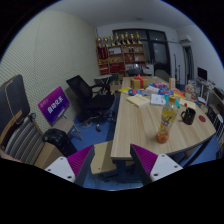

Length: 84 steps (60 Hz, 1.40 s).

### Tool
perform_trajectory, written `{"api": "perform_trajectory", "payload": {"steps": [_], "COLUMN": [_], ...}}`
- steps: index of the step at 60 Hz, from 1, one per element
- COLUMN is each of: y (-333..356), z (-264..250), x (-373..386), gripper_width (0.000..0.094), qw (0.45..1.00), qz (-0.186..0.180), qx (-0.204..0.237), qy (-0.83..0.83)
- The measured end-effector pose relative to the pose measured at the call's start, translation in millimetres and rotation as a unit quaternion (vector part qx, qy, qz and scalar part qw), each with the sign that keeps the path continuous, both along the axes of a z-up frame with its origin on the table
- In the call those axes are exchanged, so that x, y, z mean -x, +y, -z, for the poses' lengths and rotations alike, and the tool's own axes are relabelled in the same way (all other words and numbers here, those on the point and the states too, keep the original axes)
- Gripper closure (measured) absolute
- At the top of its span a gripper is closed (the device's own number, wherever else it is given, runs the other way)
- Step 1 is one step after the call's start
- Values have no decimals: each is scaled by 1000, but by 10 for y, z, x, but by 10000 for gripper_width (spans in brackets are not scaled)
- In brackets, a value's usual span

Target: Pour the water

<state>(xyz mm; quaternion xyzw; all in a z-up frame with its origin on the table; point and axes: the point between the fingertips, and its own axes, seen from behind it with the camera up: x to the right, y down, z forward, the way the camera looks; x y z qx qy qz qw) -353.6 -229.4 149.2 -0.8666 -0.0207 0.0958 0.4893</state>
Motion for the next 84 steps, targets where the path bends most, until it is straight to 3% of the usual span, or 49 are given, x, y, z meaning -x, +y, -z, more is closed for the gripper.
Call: {"api": "perform_trajectory", "payload": {"steps": [16, 34, 47, 57, 61, 72, 79, 81, 84], "y": [94, 638, 1538, 2069, 2213, 2293, 2338, 2376, 2332], "z": [171, 468, 686, 854, 974, 938, 938, 911, 679], "x": [-230, -1591, -2187, -2142, -2276, -2202, -2116, -2093, -2067], "gripper_width": [133, 134, 125, 149, 437, 492, 580, 641, 641], "qw": [999, 986, 976, 978, 975, 979, 987, 991, 994], "qz": [16, 112, 144, 110, 108, 54, 9, 5, 15], "qx": [-27, -97, -145, -157, -157, -159, -126, -116, -104], "qy": [-12, -79, -76, -85, -118, -113, -96, -70, 1]}}
